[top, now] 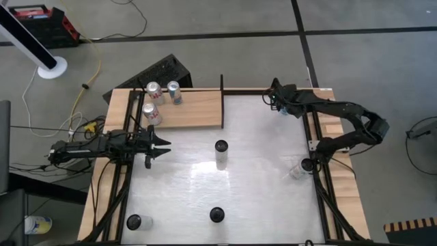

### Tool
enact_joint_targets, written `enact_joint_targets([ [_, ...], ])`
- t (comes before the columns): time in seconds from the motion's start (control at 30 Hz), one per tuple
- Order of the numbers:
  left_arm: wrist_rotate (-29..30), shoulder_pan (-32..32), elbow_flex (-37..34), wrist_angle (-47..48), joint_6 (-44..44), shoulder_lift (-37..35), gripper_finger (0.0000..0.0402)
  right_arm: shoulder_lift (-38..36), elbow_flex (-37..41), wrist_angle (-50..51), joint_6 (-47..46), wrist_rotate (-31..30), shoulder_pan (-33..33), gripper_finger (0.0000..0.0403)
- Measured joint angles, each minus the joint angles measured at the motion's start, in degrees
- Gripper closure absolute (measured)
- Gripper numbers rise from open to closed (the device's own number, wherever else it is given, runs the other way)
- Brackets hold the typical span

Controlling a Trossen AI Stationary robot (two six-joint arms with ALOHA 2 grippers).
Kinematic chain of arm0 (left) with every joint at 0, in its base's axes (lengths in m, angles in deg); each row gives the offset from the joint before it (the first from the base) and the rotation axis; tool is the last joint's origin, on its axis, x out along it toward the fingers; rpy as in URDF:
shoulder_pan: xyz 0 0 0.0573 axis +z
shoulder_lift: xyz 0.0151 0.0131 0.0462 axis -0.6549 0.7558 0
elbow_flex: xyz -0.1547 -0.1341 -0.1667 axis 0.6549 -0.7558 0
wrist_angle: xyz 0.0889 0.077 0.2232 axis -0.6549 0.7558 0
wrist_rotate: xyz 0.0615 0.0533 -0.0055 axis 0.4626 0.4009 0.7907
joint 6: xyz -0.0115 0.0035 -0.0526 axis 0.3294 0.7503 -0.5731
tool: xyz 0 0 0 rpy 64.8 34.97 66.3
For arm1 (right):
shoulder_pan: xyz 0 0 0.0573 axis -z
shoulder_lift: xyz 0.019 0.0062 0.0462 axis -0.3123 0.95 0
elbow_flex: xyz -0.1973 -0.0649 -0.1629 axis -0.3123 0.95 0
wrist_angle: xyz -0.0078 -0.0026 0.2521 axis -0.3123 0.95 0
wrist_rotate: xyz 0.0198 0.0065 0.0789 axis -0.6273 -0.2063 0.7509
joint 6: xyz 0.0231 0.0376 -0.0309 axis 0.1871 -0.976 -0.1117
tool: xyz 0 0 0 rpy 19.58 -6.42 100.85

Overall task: Place canned beverage on shelf
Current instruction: Put the blue soda can aligned with the other blue soda can on the shelf

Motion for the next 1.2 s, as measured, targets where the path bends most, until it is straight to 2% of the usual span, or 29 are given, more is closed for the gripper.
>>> enact_joint_targets([
  [0.33,0.1,0.0,0.0,0.6,0.0,0.0,0.0267,-6.4,-6.2,1.1,6.9,2.6,-6.9,0.0131],
  [0.67,0.1,0.0,0.0,0.7,0.0,0.0,0.0267,-5.9,-23.1,-1.2,14.3,1.6,-22.4,0.0132],
  [0.87,0.2,0.0,0.1,2.9,0.5,0.0,0.0267,2.2,-35.3,-6.2,22.5,-0.2,-30.8,0.0132],
  [1.03,0.2,0.0,0.2,3.6,0.6,0.0,0.0267,12.9,-46.9,-8.1,29.2,0.1,-34.6,0.0133],
  [1.2,0.2,0.0,0.2,3.6,1.8,0.0,0.0267,24.1,-59.1,-8.5,33.6,5.6,-35.1,0.0133],
])
